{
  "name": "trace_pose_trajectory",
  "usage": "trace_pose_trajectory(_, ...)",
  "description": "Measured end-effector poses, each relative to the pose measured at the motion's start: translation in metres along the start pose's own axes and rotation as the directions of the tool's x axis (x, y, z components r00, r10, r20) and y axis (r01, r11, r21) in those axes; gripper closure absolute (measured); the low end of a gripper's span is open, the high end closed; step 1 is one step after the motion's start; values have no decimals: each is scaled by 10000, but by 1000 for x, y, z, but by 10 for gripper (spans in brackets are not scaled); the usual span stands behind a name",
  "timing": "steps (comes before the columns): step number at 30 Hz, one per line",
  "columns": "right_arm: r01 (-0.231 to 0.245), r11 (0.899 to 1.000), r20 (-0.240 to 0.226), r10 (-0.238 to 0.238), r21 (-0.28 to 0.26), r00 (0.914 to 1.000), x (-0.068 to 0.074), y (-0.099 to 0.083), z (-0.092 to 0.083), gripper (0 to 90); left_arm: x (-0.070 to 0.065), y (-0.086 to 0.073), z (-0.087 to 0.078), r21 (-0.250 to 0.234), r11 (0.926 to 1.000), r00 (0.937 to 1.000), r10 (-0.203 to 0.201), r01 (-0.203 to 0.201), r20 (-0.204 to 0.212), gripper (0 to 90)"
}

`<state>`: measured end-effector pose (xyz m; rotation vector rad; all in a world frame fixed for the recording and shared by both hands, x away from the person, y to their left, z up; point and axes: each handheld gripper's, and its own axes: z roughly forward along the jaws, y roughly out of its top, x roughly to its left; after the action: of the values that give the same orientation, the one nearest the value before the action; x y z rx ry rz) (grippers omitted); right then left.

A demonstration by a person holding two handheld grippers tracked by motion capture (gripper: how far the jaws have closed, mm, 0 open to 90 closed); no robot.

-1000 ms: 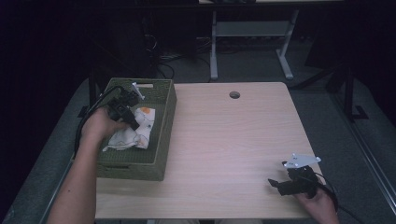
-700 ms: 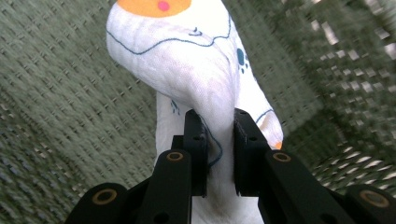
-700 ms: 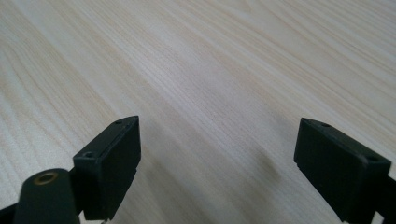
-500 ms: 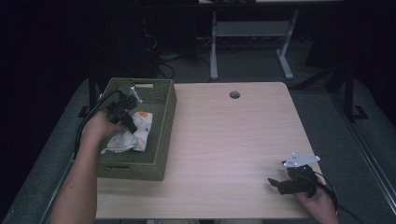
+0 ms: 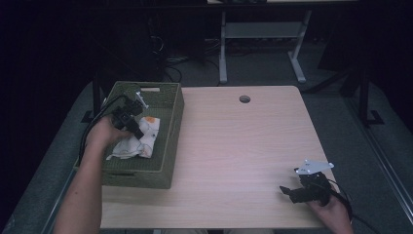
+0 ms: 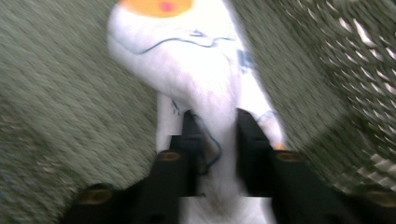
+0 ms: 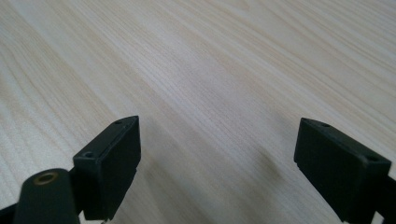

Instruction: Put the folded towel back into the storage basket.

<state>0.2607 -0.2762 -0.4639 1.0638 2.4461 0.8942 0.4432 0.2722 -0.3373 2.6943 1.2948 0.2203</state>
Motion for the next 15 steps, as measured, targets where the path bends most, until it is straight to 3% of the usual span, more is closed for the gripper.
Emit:
trace_pose_trajectory(1, 25, 10000, -38, -24, 22, 10000, 0, 0, 1, 145, 6, -1, -4, -283, 9987, 9991, -429, 430, 45, 516)
trace_pose_trajectory(4, 161, 9999, -21, -161, 31, 9999, 0, 1, 1, 145, 5, -2, -6, -320, 9988, 9992, -385, 383, -46, 520)
trace_pose_trajectory(5, 164, 9999, -27, -164, 27, 9999, 0, 1, 1, 145, 3, -2, -3, -44, 9996, 9996, -291, 290, -28, 523)
trace_pose_trajectory(7, 120, 9999, -40, -120, 8, 9999, 0, 1, 1, 145, 1, -2, -2, 37, 9997, 9997, -252, 253, -42, 528)
trace_pose_trajectory(15, 63, 10000, -18, -63, -24, 10000, 2, 1, -1, 145, -3, 0, 4, 55, 9996, 9995, -279, 278, 148, 535)
